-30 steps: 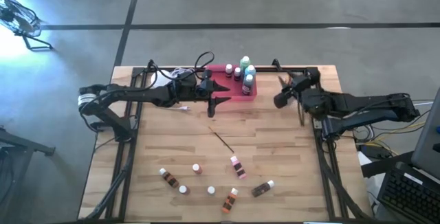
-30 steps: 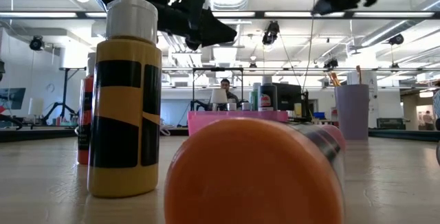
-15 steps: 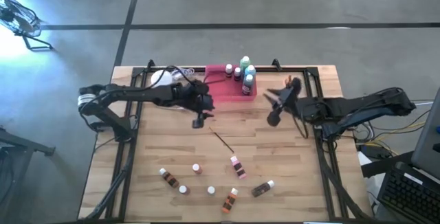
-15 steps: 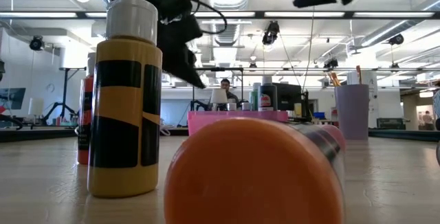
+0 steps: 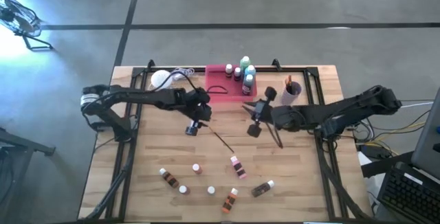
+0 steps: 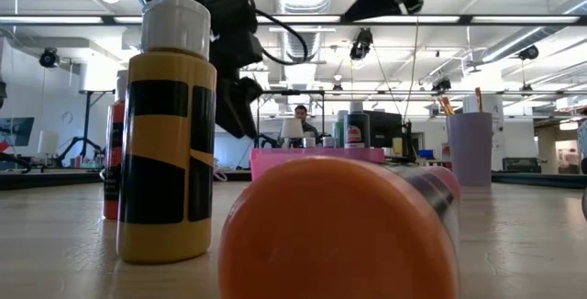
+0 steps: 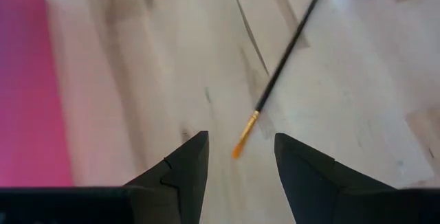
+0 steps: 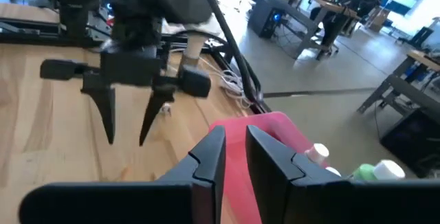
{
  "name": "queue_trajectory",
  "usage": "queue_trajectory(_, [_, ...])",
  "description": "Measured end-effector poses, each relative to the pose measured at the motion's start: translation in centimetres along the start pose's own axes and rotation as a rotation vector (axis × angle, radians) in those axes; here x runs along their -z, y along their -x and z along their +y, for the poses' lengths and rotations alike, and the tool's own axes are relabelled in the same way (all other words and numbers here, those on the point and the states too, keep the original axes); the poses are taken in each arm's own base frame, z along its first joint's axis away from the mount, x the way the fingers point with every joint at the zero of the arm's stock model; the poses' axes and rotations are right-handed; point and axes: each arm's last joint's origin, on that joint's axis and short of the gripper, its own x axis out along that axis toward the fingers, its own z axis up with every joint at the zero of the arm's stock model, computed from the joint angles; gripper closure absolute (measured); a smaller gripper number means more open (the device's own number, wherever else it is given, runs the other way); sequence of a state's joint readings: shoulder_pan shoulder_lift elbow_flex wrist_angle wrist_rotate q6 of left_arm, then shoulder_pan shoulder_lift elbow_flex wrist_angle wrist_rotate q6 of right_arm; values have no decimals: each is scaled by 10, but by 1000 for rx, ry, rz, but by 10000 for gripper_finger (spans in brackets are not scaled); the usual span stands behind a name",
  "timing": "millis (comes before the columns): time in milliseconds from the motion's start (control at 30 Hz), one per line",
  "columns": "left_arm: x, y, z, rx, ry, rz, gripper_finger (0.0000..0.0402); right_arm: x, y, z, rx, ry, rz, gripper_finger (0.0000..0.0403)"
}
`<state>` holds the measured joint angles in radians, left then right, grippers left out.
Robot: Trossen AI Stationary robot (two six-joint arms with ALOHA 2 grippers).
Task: Pick & Place Paint Supplies
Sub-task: Put the black gold paint brush into the violet cup
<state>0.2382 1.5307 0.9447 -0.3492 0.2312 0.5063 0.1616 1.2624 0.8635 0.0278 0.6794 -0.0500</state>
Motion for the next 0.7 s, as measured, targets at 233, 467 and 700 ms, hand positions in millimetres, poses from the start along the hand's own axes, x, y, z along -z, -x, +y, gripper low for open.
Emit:
queue_trajectory(233, [10,-33,0,69,21,75,229,-3,-7,5,1,29,1,330])
queue_trajectory(467, [13,-52,3,96,37,127,229,-5,-5,3,2,33,-8,304])
queue_trajectory(700, [17,-65,5,121,51,171,229,-2,-5,3,2,30,-1,287])
